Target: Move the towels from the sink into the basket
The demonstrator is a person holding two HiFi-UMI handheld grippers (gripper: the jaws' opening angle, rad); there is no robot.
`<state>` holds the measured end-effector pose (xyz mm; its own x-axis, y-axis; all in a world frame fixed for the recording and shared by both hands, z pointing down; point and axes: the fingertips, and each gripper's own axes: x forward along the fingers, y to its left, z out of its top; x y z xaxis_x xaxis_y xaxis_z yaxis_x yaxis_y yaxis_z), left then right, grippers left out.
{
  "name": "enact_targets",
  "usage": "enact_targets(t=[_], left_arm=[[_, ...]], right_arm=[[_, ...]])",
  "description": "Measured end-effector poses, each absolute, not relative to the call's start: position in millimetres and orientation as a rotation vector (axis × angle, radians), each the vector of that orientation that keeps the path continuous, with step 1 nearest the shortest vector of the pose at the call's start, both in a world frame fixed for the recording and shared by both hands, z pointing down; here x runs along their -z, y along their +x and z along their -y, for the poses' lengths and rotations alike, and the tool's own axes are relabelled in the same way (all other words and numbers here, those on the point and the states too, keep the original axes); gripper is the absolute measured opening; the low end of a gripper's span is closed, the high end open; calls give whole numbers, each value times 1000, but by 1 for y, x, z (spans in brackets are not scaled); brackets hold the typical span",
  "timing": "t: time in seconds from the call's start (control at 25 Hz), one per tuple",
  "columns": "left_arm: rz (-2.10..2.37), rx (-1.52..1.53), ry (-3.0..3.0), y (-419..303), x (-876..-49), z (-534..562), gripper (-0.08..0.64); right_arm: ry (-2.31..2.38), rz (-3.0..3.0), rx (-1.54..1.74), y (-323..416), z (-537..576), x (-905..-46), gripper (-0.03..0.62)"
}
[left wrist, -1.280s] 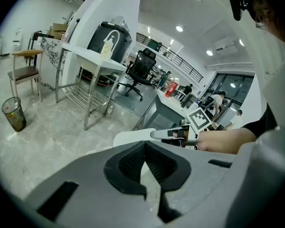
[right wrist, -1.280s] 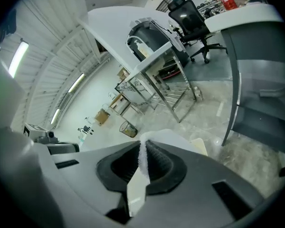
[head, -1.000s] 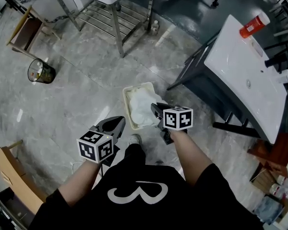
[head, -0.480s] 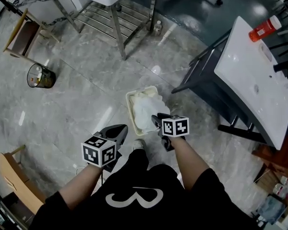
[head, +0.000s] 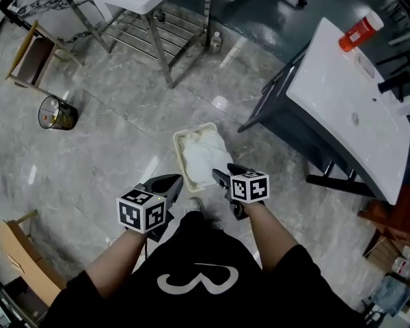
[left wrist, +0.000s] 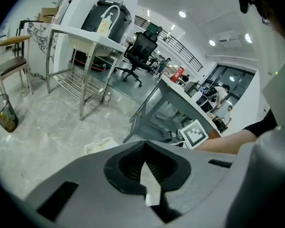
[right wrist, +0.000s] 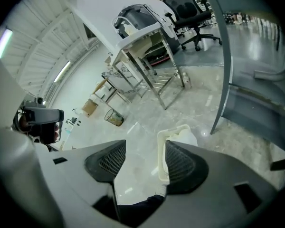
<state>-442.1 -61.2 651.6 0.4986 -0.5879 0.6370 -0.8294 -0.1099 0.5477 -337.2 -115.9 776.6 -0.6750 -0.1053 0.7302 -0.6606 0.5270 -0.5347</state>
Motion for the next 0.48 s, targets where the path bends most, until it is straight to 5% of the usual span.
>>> enact_targets(t=[0.36,0.48], left_arm=[[1213,-240,1862,-394,-594,35,6],[1228,-211,1906,-376,-564,23,6]], right_arm=[[501,2442,-1017,-303,86,-638,234],[447,2553,-947,-288,69,-585,170]])
